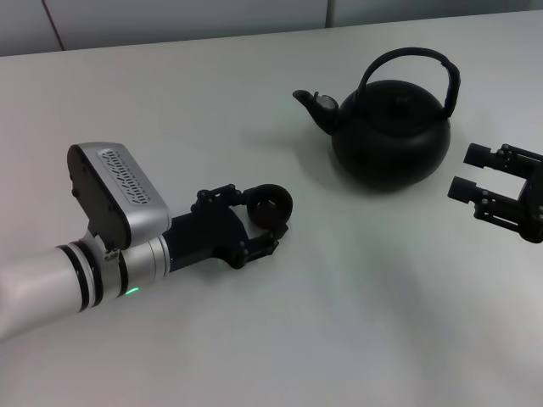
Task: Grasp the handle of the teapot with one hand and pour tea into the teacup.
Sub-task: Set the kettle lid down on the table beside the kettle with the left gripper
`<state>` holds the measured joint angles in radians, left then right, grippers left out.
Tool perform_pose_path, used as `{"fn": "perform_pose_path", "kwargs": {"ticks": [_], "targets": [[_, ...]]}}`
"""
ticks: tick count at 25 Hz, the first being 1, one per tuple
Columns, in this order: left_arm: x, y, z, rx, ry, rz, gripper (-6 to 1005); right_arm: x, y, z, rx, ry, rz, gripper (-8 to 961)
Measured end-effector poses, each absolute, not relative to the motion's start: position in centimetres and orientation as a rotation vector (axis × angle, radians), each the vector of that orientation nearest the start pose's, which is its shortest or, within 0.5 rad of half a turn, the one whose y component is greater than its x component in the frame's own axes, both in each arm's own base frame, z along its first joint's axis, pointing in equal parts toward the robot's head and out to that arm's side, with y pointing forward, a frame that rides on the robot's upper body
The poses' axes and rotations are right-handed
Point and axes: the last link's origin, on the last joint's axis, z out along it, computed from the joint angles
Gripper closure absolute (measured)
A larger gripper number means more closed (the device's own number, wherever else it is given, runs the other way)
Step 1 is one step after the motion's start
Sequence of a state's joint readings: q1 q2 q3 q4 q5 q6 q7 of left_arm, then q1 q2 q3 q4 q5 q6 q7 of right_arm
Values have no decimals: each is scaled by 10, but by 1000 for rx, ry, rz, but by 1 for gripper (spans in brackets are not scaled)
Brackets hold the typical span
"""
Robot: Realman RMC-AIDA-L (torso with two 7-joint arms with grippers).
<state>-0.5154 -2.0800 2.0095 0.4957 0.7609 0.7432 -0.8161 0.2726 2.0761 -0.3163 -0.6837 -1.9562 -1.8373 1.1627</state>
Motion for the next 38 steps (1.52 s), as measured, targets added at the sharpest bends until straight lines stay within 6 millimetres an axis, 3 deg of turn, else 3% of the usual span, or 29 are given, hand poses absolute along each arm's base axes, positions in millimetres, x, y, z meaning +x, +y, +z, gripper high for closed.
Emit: {"fn": "perform_pose_path", "kwargs": {"ticks": [10, 16, 26, 38], "targets": [[-232, 322, -136, -2667, -265, -439, 337, 330, 243, 58, -2369, 594, 936, 331], [-231, 322, -136, -2671, -256, -437, 178, 330, 244, 58, -2365, 584, 926, 331], [-229, 320, -136, -2680, -245, -455, 180, 330, 246, 58, -2365, 581, 922, 332], [-227, 305, -126, -2685, -245, -598, 181, 330, 249, 56, -2363, 583, 916, 332]]}}
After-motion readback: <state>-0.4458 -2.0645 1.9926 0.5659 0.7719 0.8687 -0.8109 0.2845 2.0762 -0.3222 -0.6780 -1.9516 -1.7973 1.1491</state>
